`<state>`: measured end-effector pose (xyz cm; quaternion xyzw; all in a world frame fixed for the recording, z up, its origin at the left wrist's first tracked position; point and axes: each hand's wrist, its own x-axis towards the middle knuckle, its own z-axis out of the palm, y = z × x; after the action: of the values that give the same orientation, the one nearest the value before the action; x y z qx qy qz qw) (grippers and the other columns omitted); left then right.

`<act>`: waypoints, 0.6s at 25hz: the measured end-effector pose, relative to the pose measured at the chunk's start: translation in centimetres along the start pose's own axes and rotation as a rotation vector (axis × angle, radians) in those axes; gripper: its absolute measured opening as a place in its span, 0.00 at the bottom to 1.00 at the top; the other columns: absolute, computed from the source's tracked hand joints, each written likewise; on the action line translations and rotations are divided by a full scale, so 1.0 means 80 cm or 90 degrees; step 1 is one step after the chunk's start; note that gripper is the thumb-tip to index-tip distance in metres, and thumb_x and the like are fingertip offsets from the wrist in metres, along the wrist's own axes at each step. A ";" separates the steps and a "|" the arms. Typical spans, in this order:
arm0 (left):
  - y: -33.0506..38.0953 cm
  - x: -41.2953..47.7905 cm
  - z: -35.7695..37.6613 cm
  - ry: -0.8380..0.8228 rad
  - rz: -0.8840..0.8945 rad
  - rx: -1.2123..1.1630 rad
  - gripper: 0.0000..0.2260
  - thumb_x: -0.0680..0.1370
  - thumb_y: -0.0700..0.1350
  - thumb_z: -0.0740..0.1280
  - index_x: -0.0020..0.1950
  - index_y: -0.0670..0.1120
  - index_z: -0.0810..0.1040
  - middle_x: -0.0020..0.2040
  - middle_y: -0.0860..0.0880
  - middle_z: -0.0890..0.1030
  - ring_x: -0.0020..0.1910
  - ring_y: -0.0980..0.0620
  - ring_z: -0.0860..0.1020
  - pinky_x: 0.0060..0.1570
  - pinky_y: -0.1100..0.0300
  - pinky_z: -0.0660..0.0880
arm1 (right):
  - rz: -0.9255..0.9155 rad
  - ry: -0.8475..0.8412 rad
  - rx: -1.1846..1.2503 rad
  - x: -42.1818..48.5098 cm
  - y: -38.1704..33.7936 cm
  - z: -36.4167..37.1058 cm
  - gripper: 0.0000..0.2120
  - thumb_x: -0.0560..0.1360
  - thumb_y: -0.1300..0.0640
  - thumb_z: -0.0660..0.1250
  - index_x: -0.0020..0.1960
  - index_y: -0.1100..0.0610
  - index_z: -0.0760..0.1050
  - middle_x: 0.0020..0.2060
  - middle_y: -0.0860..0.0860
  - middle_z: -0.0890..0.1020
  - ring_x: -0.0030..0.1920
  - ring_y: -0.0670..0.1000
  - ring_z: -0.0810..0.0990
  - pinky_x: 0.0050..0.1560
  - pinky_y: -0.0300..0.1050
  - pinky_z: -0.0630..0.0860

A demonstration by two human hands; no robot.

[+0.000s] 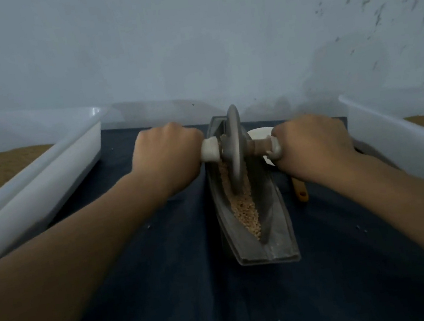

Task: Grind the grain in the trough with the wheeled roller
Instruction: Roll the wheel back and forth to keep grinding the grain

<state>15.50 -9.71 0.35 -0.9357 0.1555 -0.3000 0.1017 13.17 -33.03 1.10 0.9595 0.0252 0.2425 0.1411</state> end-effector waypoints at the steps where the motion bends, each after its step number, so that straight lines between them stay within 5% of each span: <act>1: -0.002 -0.020 -0.003 0.034 0.010 0.006 0.08 0.74 0.48 0.67 0.39 0.51 0.69 0.30 0.52 0.63 0.26 0.50 0.62 0.28 0.59 0.58 | -0.022 0.029 -0.020 -0.018 0.003 -0.005 0.14 0.70 0.47 0.67 0.31 0.48 0.66 0.27 0.46 0.70 0.26 0.47 0.66 0.27 0.39 0.56; 5: -0.014 -0.064 -0.031 0.112 0.077 0.008 0.20 0.63 0.48 0.73 0.35 0.51 0.59 0.26 0.52 0.58 0.23 0.50 0.54 0.29 0.65 0.47 | -0.099 0.108 0.009 -0.065 0.015 -0.023 0.16 0.60 0.45 0.65 0.29 0.45 0.56 0.22 0.43 0.61 0.21 0.46 0.57 0.28 0.34 0.52; 8: -0.004 -0.050 -0.018 0.046 0.037 0.047 0.19 0.66 0.48 0.73 0.35 0.52 0.61 0.27 0.53 0.57 0.23 0.52 0.54 0.28 0.64 0.48 | -0.076 0.086 0.000 -0.044 0.012 -0.010 0.15 0.62 0.45 0.67 0.28 0.46 0.61 0.22 0.44 0.64 0.21 0.47 0.60 0.28 0.34 0.55; 11: 0.003 0.000 0.015 0.062 -0.013 0.045 0.08 0.75 0.46 0.67 0.39 0.50 0.69 0.30 0.51 0.62 0.28 0.48 0.64 0.28 0.58 0.58 | -0.008 0.047 0.030 0.008 -0.002 0.015 0.09 0.69 0.47 0.69 0.35 0.49 0.73 0.27 0.47 0.71 0.27 0.49 0.67 0.28 0.38 0.59; 15: 0.009 0.031 0.008 0.051 -0.007 0.048 0.02 0.76 0.43 0.65 0.46 0.49 0.77 0.37 0.46 0.76 0.35 0.41 0.77 0.32 0.55 0.63 | 0.059 -0.023 0.102 0.023 -0.005 0.031 0.06 0.73 0.49 0.66 0.39 0.49 0.73 0.33 0.49 0.75 0.34 0.53 0.74 0.30 0.42 0.63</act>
<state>17.59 -11.19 0.95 -0.9192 0.1427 -0.3435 0.1292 15.94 -33.06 -0.25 0.9721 -0.0028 0.2283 0.0533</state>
